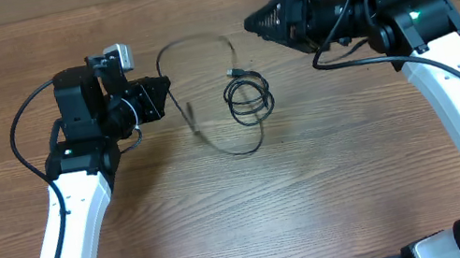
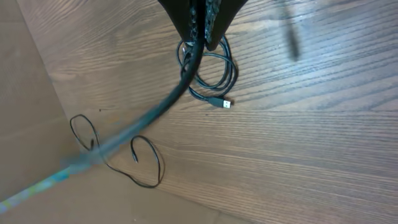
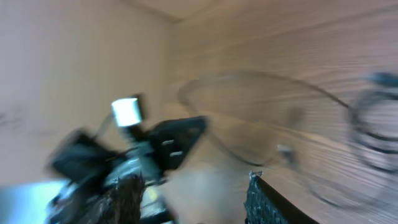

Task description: Untangle cables

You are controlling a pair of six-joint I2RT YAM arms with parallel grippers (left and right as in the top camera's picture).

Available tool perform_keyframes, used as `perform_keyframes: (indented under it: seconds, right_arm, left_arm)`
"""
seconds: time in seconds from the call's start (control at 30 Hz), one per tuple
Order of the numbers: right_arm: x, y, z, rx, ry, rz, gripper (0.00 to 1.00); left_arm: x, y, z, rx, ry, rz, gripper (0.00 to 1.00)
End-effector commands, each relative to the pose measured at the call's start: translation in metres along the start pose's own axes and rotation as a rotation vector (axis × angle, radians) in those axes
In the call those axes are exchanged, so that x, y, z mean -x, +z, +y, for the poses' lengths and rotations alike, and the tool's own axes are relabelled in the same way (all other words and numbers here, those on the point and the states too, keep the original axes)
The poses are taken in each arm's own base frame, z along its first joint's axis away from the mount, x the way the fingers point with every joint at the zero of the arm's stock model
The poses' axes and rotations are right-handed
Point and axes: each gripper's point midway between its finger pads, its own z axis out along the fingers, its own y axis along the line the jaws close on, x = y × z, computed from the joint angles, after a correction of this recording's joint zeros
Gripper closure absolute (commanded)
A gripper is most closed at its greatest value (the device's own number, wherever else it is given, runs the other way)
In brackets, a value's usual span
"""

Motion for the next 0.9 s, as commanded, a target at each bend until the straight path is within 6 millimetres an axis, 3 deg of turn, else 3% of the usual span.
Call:
perform_keyframes:
  seconds: [0.0, 0.2, 0.27, 0.5, 0.7, 0.87]
  right_arm:
    - [0.018, -0.011, -0.024, -0.186, -0.048, -0.124, 0.46]
    - [0.008, -0.008, -0.028, -0.209, -0.029, -0.091, 0.45]
    - [0.003, -0.004, -0.024, -0.205, -0.036, -0.078, 0.41]
    - [-0.012, 0.017, 0.004, -0.15, -0.113, -0.047, 0.16]
    - [-0.017, 0.029, 0.026, -0.098, -0.179, -0.049, 0.1]
    - [-0.019, 0.031, 0.024, -0.121, -0.535, -0.027, 0.1]
  left_arm:
    - [0.013, -0.008, -0.007, -0.005, 0.014, -0.039, 0.96]
    - [0.025, -0.031, -0.027, -0.03, 0.065, -0.104, 0.96]
    - [0.027, -0.039, -0.034, -0.038, 0.077, -0.119, 0.96]
    - [0.023, -0.059, -0.05, -0.051, 0.109, -0.13, 0.96]
    - [0.017, -0.066, -0.058, -0.08, 0.108, -0.113, 0.96]
    - [0.013, -0.065, -0.056, -0.072, 0.081, -0.095, 0.96]
